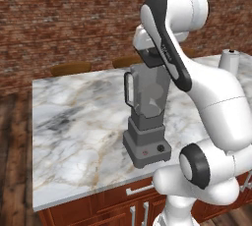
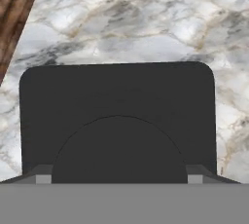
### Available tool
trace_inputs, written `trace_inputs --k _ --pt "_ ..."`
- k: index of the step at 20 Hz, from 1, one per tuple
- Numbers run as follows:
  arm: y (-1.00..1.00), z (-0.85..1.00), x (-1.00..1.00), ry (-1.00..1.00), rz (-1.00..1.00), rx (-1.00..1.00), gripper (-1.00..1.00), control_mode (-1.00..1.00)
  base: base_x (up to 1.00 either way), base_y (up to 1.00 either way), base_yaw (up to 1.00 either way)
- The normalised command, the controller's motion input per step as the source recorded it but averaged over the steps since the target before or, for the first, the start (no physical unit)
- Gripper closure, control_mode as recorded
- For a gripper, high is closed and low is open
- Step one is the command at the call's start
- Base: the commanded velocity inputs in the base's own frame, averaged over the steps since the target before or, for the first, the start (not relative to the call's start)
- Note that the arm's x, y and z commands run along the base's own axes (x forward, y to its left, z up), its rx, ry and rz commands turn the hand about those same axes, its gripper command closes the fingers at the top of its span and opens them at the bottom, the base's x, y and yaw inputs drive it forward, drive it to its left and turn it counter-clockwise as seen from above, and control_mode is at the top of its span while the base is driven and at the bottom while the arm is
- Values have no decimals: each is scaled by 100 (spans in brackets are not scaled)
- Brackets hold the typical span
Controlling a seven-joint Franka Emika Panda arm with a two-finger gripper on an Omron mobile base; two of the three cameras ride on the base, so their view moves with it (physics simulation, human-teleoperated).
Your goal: Grab the onion and lime from the fridge, place them in the blender, close the lid, and turn on the blender to create a marinade.
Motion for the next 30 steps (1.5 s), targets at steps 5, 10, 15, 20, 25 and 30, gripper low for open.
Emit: trace_inputs --k 5,10,15,20,25,30 --pt "1 -19 7 5 1 0 100 -100 0 0 0" --pt "0 -43 0 13 0 0 100 -100 0 0 0" --pt "2 -3 17 16 -2 0 100 -100 0 0 0" --pt "0 0 23 19 -9 0 100 -100 0 0 0" --pt "0 -13 3 1 -7 -5 100 -100 0 0 0" --pt "0 -39 0 0 -5 -9 100 -100 0 0 0"
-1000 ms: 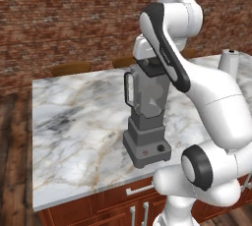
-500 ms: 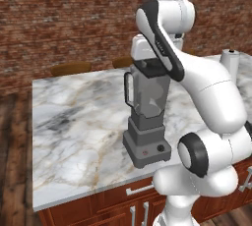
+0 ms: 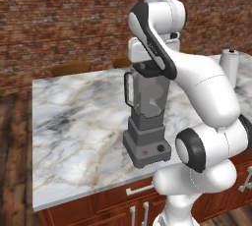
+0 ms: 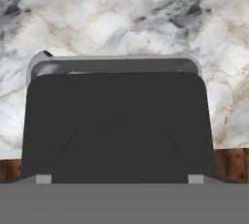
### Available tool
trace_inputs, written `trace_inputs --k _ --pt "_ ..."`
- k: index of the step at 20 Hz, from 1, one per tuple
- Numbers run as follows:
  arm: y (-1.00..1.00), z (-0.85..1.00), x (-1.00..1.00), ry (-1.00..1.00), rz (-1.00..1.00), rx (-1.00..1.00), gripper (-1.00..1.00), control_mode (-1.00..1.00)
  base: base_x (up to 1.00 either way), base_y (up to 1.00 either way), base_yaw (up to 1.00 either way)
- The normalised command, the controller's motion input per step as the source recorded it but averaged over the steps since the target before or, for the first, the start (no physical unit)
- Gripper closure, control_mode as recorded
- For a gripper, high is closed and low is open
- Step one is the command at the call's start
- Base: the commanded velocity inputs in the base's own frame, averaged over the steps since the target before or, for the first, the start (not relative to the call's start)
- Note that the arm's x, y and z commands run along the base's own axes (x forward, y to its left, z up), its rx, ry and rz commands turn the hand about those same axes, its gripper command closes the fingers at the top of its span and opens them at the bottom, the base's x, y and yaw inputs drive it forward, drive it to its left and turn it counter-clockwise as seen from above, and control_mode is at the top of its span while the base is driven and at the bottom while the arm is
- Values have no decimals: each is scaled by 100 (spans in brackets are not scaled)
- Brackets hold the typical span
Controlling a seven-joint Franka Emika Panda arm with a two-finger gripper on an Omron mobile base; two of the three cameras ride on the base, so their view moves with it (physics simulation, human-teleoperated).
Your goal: Grab the onion and lime from the fridge, place them in the blender, close the lid, and turn on the blender to create a marinade.
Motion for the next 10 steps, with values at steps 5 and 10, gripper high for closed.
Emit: trace_inputs --k 5,10 --pt "0 -31 1 -3 -5 -7 100 -100 0 0 0" --pt "0 -2 -1 -7 0 -1 100 -100 0 0 0"
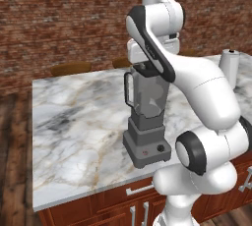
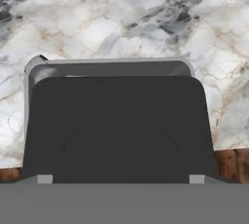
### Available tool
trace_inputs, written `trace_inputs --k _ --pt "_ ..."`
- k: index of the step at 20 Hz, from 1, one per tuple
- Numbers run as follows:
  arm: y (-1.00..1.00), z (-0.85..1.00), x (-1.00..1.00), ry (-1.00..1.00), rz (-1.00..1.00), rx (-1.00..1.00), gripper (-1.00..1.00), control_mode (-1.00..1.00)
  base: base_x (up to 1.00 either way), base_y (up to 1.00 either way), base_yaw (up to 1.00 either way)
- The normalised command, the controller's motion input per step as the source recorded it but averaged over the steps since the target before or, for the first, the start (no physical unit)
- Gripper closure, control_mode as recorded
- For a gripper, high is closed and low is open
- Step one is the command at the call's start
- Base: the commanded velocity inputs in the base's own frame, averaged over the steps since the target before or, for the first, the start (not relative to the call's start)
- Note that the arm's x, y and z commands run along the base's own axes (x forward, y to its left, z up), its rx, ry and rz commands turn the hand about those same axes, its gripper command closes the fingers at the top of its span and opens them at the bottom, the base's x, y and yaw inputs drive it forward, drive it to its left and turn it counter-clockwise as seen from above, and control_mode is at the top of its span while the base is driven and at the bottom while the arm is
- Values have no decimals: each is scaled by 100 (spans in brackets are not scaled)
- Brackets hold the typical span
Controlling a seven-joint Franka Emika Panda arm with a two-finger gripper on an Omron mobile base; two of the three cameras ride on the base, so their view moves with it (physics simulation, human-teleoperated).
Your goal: Grab the onion and lime from the fridge, place them in the blender, close the lid, and turn on the blender to create a marinade.
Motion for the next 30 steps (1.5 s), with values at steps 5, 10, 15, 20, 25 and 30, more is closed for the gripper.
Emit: trace_inputs --k 5,10,15,20,25,30 --pt "0 -2 8 -3 0 0 100 -100 0 0 0" --pt "0 0 0 -15 0 0 100 -100 0 0 0" --pt "0 5 0 -17 0 0 100 -100 0 0 0" --pt "0 -11 3 -3 0 0 100 -100 0 0 0" --pt "0 -25 0 -5 0 0 100 -100 0 0 0" --pt "2 -15 1 -1 0 3 100 -100 0 0 0"
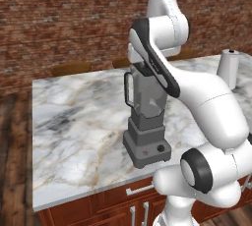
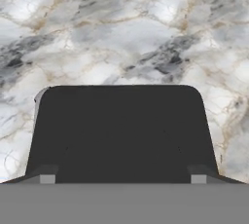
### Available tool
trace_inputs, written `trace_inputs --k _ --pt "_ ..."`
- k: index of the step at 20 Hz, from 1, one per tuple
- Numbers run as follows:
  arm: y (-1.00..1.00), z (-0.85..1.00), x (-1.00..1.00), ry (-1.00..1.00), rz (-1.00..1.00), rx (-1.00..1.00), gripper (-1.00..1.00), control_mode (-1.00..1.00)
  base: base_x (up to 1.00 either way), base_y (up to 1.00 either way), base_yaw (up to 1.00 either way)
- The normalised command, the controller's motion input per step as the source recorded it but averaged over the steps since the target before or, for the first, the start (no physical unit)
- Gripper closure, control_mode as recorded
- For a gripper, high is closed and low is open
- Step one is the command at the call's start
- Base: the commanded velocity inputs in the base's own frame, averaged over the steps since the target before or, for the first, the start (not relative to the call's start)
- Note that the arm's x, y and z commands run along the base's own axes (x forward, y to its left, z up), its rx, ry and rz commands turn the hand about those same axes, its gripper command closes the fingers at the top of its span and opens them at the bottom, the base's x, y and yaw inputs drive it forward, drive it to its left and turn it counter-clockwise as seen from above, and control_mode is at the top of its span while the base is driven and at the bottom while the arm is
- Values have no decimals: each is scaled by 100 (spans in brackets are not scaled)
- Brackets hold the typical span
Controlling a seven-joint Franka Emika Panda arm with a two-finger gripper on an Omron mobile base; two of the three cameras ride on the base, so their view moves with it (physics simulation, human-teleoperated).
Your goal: Grab the onion and lime from the fridge, place them in the blender, close the lid, and turn on the blender to create a marinade.
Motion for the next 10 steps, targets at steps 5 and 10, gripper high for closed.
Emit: trace_inputs --k 5,10 --pt "-8 -1 0 -7 14 2 100 -100 0 0 0" --pt "-1 0 0 0 19 0 100 -100 0 0 0"
